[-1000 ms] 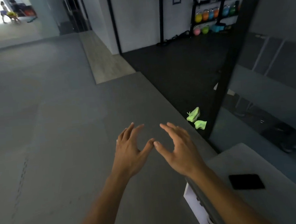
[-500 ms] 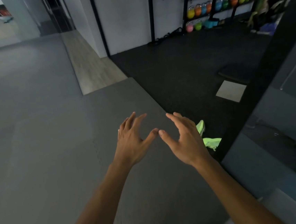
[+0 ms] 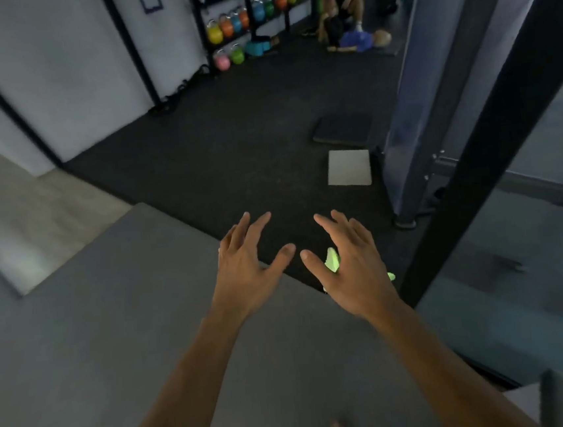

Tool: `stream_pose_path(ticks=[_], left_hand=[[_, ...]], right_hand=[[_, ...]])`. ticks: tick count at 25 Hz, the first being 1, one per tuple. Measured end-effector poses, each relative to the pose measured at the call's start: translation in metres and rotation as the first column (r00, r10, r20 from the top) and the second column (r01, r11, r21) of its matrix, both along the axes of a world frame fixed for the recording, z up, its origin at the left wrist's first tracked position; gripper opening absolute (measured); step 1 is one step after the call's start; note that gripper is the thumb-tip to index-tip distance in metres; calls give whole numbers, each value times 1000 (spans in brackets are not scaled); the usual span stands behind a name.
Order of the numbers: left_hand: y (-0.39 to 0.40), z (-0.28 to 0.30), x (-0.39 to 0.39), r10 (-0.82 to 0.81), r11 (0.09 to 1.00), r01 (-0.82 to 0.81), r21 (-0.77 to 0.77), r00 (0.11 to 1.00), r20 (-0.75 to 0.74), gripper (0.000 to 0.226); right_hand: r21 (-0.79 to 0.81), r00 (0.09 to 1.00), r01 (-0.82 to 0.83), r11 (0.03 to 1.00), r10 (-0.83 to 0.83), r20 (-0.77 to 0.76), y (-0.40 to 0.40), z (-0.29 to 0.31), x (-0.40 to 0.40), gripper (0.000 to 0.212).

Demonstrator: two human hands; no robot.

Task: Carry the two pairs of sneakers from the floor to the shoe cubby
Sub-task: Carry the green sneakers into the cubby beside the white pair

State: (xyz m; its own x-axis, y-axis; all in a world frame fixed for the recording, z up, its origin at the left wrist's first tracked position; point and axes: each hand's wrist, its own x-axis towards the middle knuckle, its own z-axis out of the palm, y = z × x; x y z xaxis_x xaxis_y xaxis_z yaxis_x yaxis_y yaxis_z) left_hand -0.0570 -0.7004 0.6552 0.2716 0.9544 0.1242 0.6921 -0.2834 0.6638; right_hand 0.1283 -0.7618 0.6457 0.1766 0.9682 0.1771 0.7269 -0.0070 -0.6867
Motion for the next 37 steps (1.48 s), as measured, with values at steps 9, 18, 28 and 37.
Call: stream_pose_path(ticks=[9,18,28,37], left_hand=[[230,-17,82,-141,989,142,31,989,-41,73],[408,-126,174,-439,898,438,-29,898,-28,74],[486,-575,270,-506,858,485,-169,854,-119,76],[487,-917,299,-429,885,382,-267,892,-145,79]], right_hand=[[-23,988,145,989,-143,56,203,-17,69,70],[-21,909,382,924,-372,191,338,-84,125,70],[-202,820,572,795,-559,123,412,-514,202,68],[-327,713,672,664,-699,45,409,-885,238,67]])
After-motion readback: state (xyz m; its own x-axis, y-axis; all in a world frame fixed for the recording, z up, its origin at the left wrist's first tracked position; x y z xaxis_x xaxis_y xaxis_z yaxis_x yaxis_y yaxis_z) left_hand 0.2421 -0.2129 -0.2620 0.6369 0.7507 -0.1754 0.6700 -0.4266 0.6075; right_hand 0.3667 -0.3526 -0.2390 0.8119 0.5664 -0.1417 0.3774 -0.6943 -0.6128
